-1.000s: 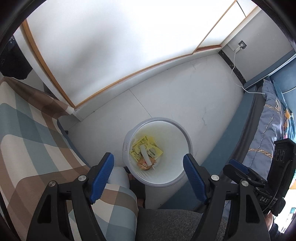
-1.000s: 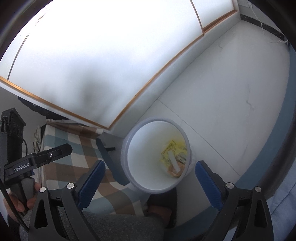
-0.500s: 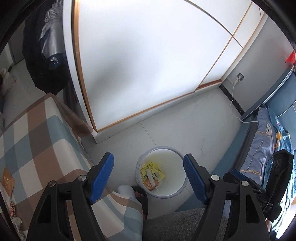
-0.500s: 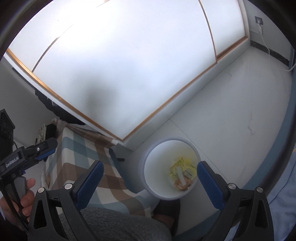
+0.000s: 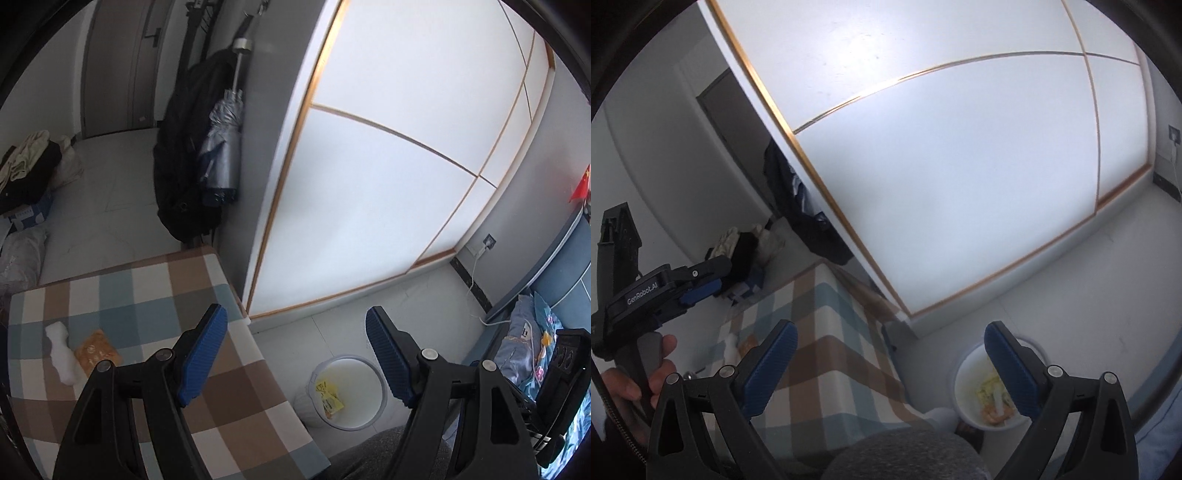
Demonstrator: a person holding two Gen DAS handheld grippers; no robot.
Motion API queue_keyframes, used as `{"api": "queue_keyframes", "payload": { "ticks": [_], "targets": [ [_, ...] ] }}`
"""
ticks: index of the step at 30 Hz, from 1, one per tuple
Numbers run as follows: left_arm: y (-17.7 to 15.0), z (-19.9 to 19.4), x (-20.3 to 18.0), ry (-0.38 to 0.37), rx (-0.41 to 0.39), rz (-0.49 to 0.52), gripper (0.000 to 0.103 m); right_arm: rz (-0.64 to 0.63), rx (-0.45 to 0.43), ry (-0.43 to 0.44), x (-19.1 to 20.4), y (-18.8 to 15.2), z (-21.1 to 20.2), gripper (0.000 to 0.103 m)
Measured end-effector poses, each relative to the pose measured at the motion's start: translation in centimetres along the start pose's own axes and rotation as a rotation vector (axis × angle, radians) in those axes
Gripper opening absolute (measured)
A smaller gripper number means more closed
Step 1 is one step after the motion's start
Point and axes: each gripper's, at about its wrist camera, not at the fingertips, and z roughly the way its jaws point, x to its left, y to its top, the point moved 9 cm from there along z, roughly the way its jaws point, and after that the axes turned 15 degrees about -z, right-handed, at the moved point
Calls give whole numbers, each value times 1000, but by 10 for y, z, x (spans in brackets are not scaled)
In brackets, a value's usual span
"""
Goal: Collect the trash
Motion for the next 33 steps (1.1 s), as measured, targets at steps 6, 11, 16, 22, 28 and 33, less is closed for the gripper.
{"api": "queue_keyframes", "payload": {
  "ticks": [6, 11, 16, 22, 28, 33],
  "targets": [
    [19, -41, 52, 17, -85, -91, 75, -63, -39, 88, 59, 19, 7, 102],
    [29, -64, 93, 69, -137, -136, 75, -141, -48, 157, 117, 28, 18, 102],
    [33, -86, 138, 114, -186, -171, 75, -215, -53, 190, 168, 28, 27, 102],
    [31, -100, 188, 176, -228, -184, 75, -252, -4, 241, 217, 17, 53, 102],
    [26, -99, 229, 214, -218, -198, 75, -226, 109, 278, 245, -5, 87, 102],
    [20, -96, 256, 232, -210, -203, 75, -243, 171, 282, 266, -20, 113, 102]
  ]
}}
